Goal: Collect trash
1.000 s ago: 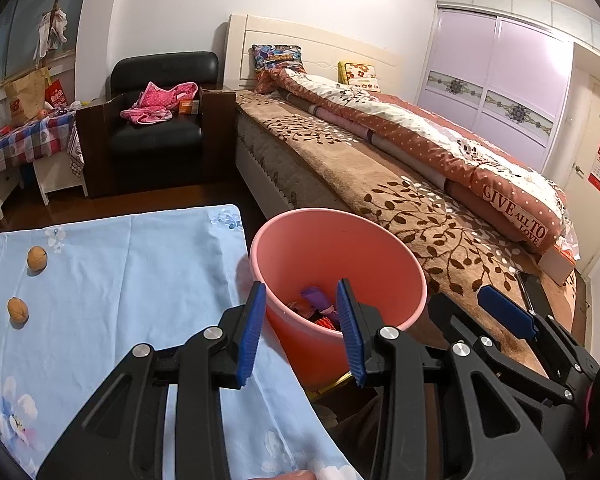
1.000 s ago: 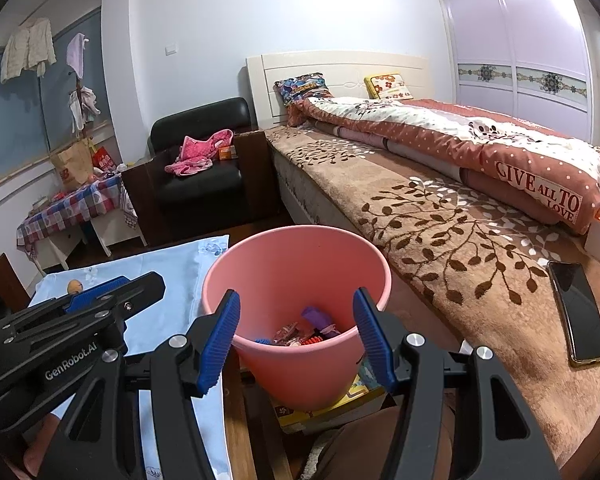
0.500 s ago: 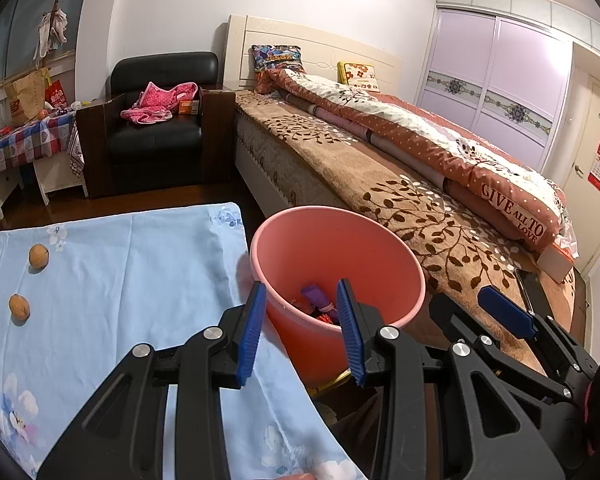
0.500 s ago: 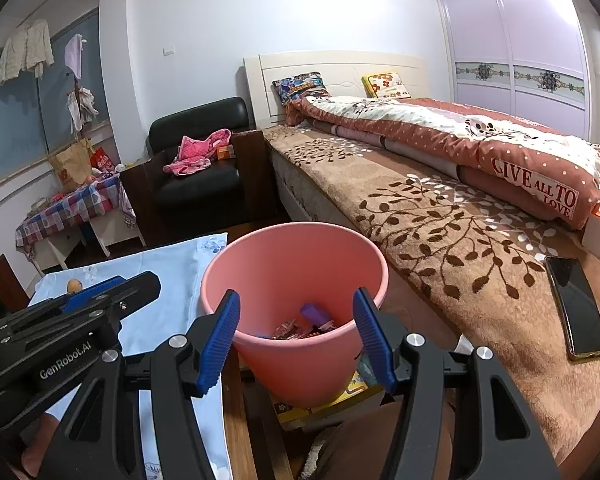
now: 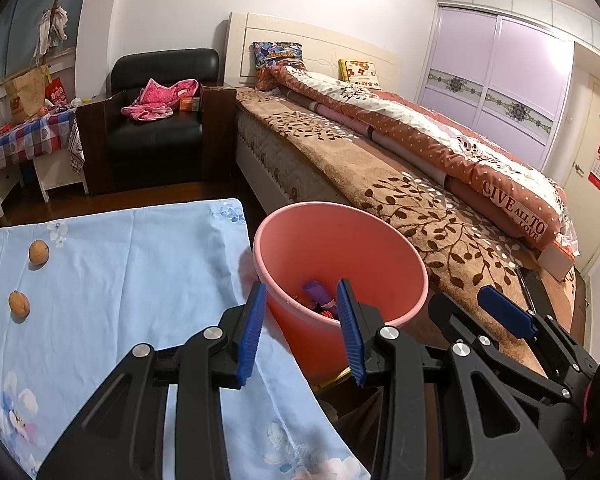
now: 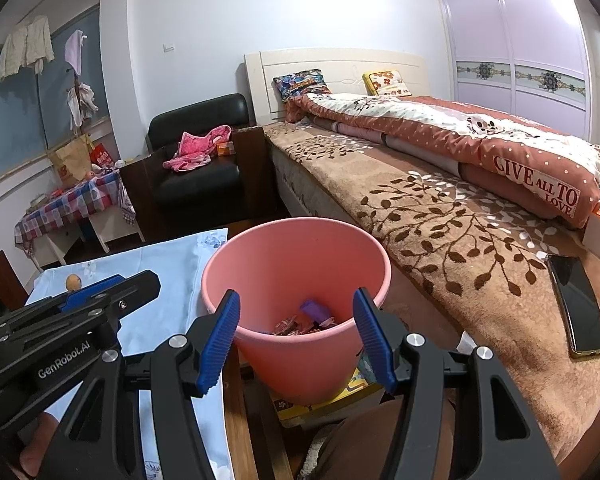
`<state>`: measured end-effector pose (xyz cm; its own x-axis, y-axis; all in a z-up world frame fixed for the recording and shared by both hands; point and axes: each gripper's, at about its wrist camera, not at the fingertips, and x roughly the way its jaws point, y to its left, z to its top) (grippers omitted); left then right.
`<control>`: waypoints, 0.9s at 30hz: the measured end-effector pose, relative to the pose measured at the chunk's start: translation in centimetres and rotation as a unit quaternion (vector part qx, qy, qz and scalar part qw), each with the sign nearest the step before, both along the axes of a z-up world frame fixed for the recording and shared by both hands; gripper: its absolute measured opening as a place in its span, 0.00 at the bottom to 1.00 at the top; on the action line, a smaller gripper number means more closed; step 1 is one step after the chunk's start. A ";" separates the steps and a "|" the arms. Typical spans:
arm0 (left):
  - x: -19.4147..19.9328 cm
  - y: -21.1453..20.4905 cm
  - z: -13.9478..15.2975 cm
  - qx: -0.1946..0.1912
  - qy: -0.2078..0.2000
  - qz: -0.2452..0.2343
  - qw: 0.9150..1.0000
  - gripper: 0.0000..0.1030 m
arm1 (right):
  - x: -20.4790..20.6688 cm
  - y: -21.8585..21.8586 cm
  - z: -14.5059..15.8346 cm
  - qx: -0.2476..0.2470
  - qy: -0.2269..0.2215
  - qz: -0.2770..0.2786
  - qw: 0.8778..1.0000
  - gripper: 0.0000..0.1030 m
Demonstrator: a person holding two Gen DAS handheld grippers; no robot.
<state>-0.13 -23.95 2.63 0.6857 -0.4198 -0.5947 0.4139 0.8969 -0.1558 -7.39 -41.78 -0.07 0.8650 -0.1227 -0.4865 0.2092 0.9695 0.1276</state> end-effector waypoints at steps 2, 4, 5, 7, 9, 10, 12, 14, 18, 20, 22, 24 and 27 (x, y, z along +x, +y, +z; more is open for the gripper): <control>0.0 0.0 0.0 0.000 0.000 -0.001 1.000 0.36 | 0.1 0.1 0.0 0.000 0.001 0.000 1.000 0.56; 0.1 0.0 -0.1 0.001 0.000 -0.001 1.000 0.36 | 0.2 0.1 0.0 0.000 0.002 0.001 1.000 0.57; 0.1 0.1 -0.1 0.001 0.000 -0.002 1.000 0.36 | 0.2 0.1 0.0 0.000 0.002 0.001 1.000 0.57; 0.0 0.1 -0.3 0.001 0.002 -0.002 1.000 0.36 | 0.2 0.1 -0.1 0.000 0.003 0.000 1.000 0.56; 0.0 0.1 -0.3 0.002 0.002 -0.002 1.000 0.36 | 0.3 0.1 -0.2 0.000 0.003 0.000 1.000 0.56; 0.0 0.1 -0.3 0.002 0.002 -0.002 1.000 0.36 | 0.2 0.1 -0.1 0.000 0.003 0.001 1.000 0.57; 0.1 0.1 -0.3 0.001 0.002 -0.002 1.000 0.36 | 0.2 0.1 -0.1 0.000 0.003 0.001 1.000 0.57; 0.1 0.1 -0.3 0.002 0.002 -0.002 1.000 0.36 | 0.3 0.1 -0.1 0.000 0.004 0.001 1.000 0.57; 0.1 0.1 -0.5 0.002 0.003 -0.002 1.000 0.36 | 0.3 0.1 -0.1 0.000 0.005 0.001 1.000 0.57; 0.0 0.2 -0.5 0.002 0.004 -0.002 1.000 0.36 | 0.4 0.1 -0.2 -0.001 0.005 0.001 1.000 0.56; 0.1 0.2 -0.7 0.001 0.005 -0.001 1.000 0.36 | 0.4 0.1 -0.2 0.000 0.005 0.001 1.000 0.56; 0.1 0.2 -0.8 0.002 0.006 -0.001 1.000 0.36 | 0.4 0.1 -0.2 -0.001 0.006 0.001 1.000 0.57; 0.2 0.2 -0.9 0.003 0.005 0.001 1.000 0.36 | 0.4 0.2 -0.5 -0.001 0.007 0.002 1.000 0.57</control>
<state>0.08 -23.79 1.69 0.6813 -0.4144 -0.6033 0.4100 0.8989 -0.1545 -6.99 -41.55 -0.57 0.8583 -0.1202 -0.4989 0.2069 0.9707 0.1222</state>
